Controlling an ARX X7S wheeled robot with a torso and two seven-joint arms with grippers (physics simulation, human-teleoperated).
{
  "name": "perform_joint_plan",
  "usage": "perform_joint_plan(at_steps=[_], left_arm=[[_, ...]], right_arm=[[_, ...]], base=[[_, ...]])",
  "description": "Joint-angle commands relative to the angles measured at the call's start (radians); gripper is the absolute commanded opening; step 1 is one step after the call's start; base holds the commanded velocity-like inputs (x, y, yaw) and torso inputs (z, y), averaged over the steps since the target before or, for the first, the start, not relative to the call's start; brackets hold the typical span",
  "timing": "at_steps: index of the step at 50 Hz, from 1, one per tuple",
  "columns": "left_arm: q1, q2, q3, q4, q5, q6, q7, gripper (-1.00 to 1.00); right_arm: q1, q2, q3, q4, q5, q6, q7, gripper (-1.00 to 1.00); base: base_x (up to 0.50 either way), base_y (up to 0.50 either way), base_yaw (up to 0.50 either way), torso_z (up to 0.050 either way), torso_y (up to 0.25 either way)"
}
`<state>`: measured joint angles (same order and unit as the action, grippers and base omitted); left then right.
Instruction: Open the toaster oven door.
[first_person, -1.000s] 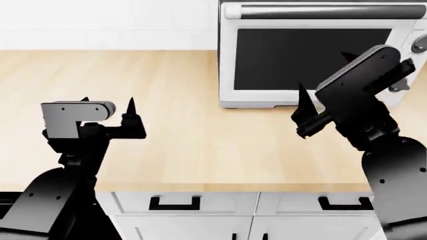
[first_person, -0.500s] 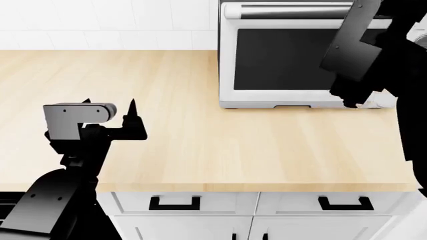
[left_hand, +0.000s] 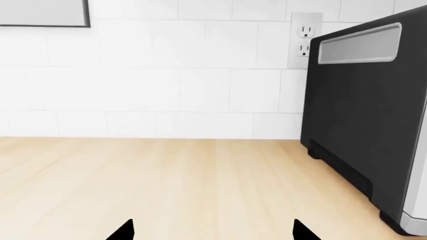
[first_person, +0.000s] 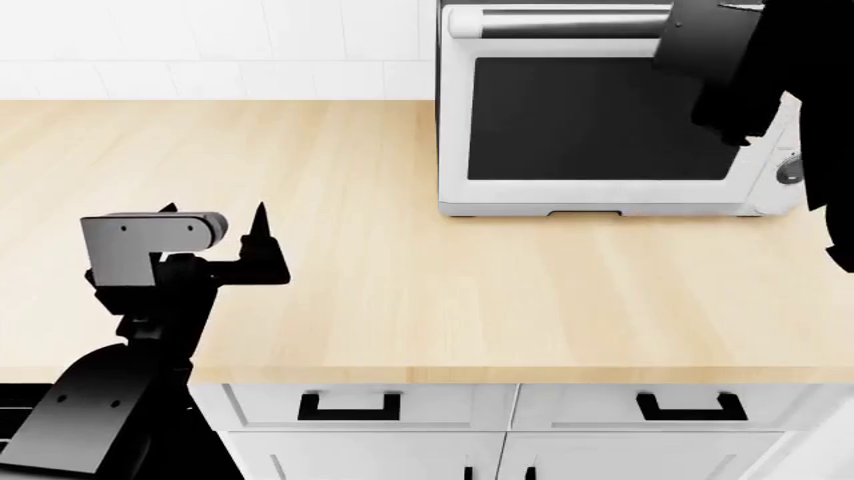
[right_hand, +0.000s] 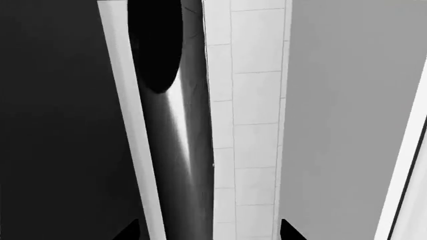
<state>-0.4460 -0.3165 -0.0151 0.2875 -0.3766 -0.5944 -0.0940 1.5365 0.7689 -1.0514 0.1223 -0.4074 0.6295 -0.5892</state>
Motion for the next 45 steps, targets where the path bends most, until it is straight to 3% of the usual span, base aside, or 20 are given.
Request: perform_joint_plan(at_steps=[1,44,45], left_arm=[[0.003,-0.003,0.001,-0.001,-0.003,0.004,-0.003,1.00],[0.009,-0.018,-0.001,-0.011,-0.010,0.018,-0.017,1.00],[0.009,-0.018,-0.001,-0.012,-0.010,0.020,-0.017,1.00]], right_arm=[[0.048,-0.053,-0.013,0.174,0.011,-0.116,0.037,1.00],[0.057,-0.201,-0.006,0.458,0.084,-0.267,0.092,1.00],[0.057,-0.200,-0.005,0.456,0.084,-0.267,0.092,-1.00]], base=[[0.00,0.00,0.00,0.000,0.000],[0.00,0.00,0.00,0.000,0.000],[0.00,0.00,0.00,0.000,0.000]])
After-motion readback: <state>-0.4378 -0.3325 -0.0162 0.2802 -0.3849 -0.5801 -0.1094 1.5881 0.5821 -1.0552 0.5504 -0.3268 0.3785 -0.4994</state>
